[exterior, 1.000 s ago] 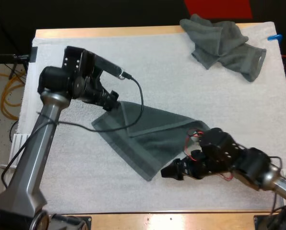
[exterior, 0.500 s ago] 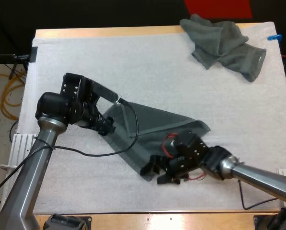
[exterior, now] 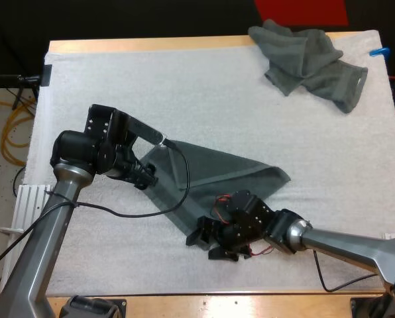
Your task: Pick towel from pile fold and stack
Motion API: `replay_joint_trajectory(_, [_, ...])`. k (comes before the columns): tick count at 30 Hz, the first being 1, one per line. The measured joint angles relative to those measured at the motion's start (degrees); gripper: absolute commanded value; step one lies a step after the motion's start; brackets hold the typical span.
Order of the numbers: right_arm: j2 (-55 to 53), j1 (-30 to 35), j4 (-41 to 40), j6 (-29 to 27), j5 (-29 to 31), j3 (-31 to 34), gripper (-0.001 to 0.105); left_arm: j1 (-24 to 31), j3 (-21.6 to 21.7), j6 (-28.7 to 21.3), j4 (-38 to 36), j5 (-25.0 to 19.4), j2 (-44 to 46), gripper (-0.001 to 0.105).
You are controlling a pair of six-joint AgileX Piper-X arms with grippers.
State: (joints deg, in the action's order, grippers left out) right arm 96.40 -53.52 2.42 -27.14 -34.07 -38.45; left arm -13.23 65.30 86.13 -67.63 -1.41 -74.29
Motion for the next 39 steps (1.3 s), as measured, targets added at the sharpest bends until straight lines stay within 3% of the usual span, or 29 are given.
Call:
replay_joint_trajectory(7, [2.3,0.0,5.5,3.5,-0.2,-0.3,0.069,0.0,0.0,0.0,0.1,0.0,0.0,0.083])
replay_joint_trajectory(12, [2.7,0.0,5.7,3.3,3.0,-0.3,0.033,0.0,0.0,0.0,0.1,0.0,0.0,0.083])
replay_joint_trajectory(20, [3.0,0.0,5.1,-0.9,6.3,-0.3,0.000,0.0,0.0,0.0,0.1,0.0,0.0,0.083])
replay_joint_trajectory(23, [1.7,0.0,2.0,-5.8,7.5,-0.3,0.000,0.0,0.0,-0.4,0.2,0.0,0.0,0.083])
replay_joint_trajectory(29, [-5.9,0.0,-13.9,-23.3,12.3,-0.3,0.000,0.0,0.0,-0.4,0.4,0.2,0.0,0.083])
replay_joint_trajectory(34, [-11.1,0.0,-29.9,-38.1,19.1,-0.3,0.000,0.0,0.0,-0.4,0.4,3.3,0.0,0.083])
replay_joint_trajectory(39, [-14.4,0.0,-41.7,-46.8,26.0,-0.3,0.000,0.0,-1.6,-0.2,0.4,7.1,0.1,0.083])
